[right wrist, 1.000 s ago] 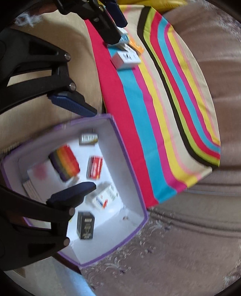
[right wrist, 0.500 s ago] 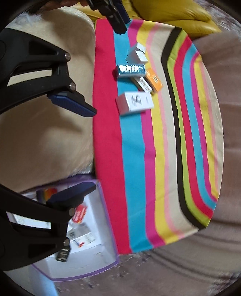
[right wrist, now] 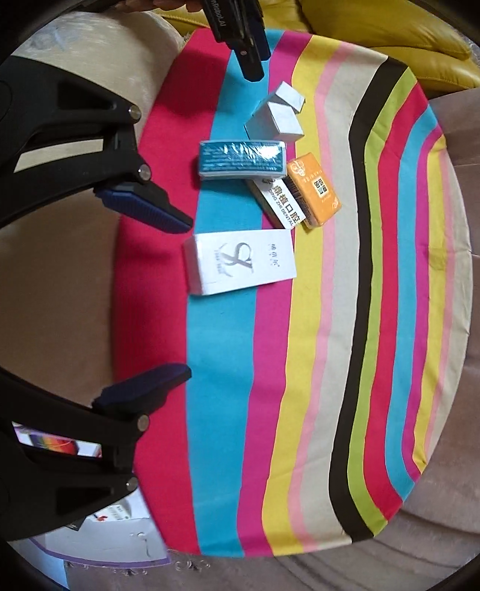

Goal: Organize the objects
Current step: 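Grasp a white cube box with the left tool while the right tool grasps the white SL box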

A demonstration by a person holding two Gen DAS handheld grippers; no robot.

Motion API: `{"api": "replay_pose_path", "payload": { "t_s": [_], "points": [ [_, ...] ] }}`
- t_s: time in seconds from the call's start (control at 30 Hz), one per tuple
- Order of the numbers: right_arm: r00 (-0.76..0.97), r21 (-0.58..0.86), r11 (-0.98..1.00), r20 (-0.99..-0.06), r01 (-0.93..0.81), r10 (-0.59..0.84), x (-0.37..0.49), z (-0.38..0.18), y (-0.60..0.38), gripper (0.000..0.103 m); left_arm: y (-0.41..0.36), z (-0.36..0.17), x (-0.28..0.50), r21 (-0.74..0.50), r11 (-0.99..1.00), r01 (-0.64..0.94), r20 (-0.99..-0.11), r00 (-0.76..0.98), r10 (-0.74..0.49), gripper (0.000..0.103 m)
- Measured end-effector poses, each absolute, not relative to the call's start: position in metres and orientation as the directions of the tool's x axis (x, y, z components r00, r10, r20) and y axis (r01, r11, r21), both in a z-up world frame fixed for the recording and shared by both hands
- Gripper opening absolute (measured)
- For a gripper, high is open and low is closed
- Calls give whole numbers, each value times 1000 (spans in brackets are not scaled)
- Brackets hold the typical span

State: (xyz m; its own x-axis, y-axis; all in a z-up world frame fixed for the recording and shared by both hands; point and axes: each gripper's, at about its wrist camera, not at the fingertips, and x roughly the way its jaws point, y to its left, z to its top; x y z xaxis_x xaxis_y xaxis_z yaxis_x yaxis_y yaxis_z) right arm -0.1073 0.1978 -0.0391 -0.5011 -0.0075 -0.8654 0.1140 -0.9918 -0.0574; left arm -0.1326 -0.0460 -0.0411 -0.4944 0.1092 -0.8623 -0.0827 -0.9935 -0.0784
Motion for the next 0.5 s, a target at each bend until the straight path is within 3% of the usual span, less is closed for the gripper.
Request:
{"api": "replay_pose_path", "payload": {
  "t_s": [0.5],
  "points": [
    [-479,-76,-983,-878,169,-15,-153,-62,185,76,-44,-73,-173,-87,-991,-105,-886,-447,125,55]
  ]
}}
